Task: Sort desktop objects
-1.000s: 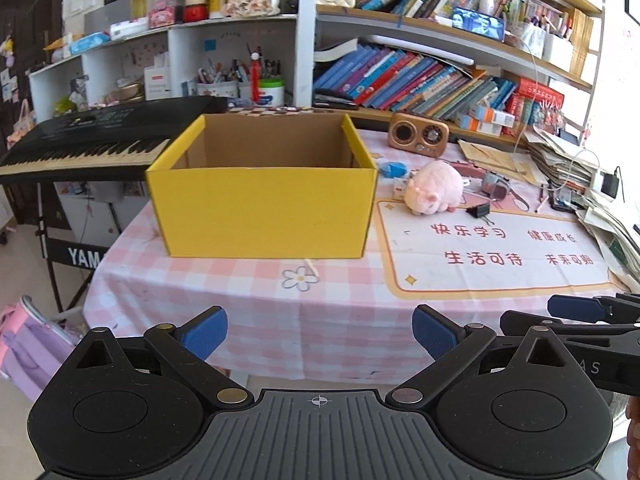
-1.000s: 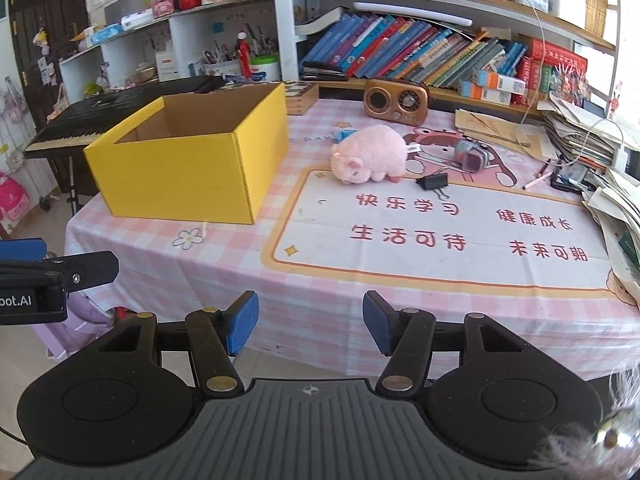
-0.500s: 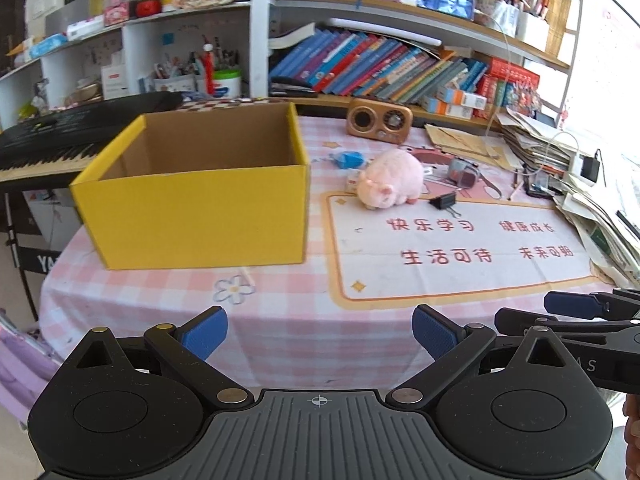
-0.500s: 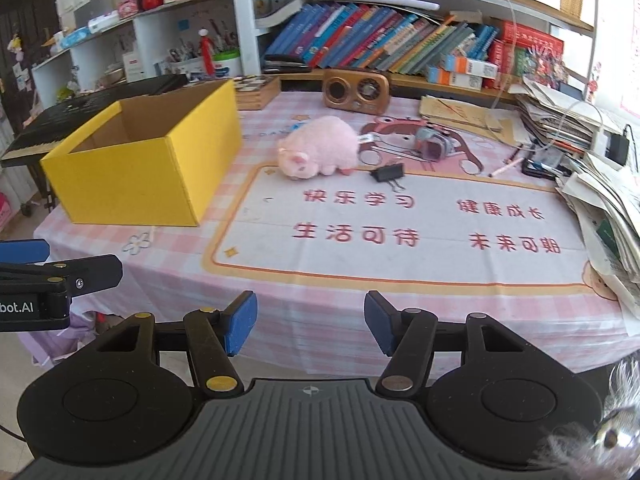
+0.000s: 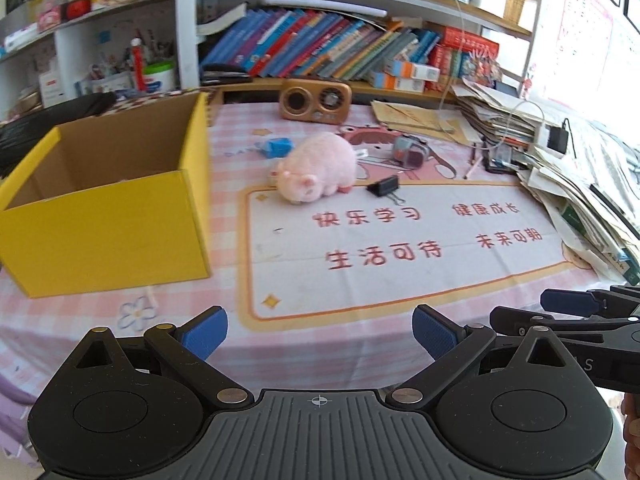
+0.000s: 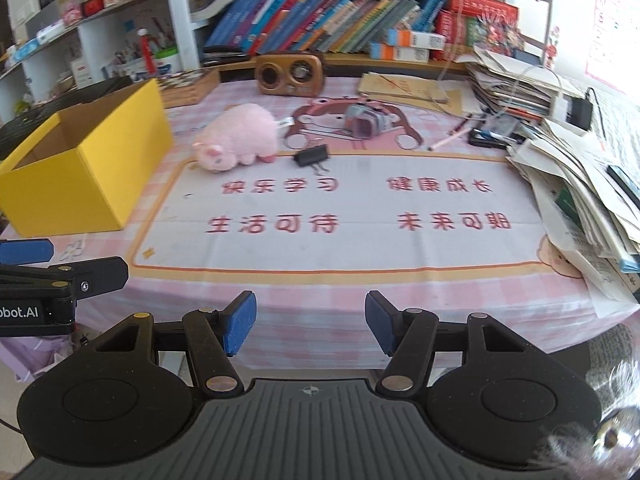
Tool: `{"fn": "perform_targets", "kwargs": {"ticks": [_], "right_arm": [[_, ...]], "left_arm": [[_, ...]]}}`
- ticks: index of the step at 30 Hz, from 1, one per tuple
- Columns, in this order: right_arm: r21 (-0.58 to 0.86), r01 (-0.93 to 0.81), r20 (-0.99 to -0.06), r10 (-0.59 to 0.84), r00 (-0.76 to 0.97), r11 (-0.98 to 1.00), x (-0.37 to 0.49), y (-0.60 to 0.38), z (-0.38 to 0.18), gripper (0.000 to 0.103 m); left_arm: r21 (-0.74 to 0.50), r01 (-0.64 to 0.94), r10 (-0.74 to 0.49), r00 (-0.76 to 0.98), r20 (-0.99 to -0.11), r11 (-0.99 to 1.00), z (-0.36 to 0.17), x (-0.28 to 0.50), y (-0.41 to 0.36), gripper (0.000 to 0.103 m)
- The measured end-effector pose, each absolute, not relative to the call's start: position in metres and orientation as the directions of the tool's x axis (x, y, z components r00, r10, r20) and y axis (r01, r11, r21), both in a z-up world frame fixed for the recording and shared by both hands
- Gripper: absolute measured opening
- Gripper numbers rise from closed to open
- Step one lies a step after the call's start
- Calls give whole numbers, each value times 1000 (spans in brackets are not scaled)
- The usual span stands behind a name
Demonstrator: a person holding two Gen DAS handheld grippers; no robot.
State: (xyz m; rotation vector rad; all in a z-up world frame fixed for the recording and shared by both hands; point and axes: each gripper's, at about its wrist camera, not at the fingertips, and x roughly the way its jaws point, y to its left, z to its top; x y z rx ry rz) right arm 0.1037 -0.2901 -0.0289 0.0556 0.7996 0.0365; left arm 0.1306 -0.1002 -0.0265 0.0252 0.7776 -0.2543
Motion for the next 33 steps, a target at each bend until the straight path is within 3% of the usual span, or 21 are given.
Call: {"fn": "perform_targets", "kwargs": {"ticks": [11,33], "right_arm": [[66,-21,-727,62,684,998,142,-324,-32,59],[79,-251,-697,234,678,965,242,-354,-38,65]], "left_arm": [[-78,226,-216,689,-692,971,-25,168,-130,100],[29,51,-21,770,-638,998,1,250,-177,100]]}}
